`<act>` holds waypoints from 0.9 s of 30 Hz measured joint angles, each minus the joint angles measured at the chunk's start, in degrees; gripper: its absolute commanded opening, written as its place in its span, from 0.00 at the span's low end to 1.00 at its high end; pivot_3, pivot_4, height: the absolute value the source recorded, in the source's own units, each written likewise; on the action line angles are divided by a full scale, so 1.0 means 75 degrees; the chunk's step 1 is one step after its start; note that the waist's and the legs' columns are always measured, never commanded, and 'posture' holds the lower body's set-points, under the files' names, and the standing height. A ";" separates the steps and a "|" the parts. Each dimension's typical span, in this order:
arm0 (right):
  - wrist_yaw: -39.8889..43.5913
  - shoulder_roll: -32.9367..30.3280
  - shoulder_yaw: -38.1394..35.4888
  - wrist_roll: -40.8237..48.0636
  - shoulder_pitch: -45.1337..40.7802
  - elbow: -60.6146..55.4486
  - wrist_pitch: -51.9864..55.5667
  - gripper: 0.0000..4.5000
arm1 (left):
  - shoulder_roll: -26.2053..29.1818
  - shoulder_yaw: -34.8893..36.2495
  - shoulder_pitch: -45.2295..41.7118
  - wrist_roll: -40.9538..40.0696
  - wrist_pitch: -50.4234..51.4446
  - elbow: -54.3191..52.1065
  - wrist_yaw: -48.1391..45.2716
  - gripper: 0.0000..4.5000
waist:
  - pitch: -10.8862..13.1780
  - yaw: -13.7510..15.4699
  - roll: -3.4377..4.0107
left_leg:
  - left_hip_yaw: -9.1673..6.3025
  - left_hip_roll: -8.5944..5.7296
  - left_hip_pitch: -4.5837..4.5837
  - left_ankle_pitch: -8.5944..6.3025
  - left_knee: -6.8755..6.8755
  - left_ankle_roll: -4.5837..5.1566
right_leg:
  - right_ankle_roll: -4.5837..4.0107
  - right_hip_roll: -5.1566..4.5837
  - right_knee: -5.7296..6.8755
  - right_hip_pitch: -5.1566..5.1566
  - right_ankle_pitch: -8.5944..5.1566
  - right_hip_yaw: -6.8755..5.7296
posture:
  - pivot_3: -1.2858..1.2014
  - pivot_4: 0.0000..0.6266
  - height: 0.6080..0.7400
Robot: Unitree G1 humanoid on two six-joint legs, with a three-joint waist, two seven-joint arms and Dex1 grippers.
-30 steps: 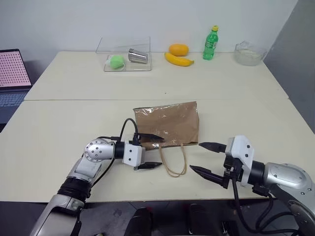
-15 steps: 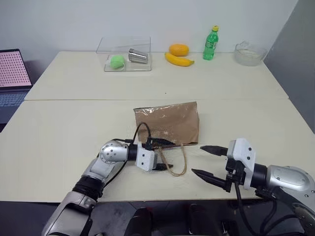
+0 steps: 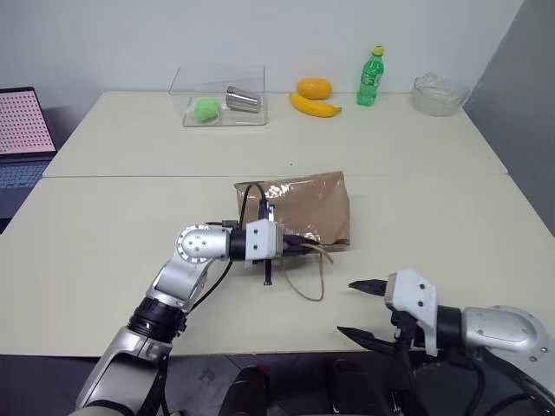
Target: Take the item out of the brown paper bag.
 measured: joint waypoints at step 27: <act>-0.0474 0.1876 0.3008 -0.2735 -0.2405 0.3518 -0.1106 0.01 | -0.0145 0.0135 -0.0649 0.0097 -0.0619 0.0633 -0.0117 0.00 | -0.0001 0.0009 -0.0002 | -0.0006 -0.0003 -0.0005 0.0000 -0.0003 0.0000 | -0.0038 -0.0001 -0.0002 -0.0008 0.0022 -0.0002 | 0.52 0.24 1.00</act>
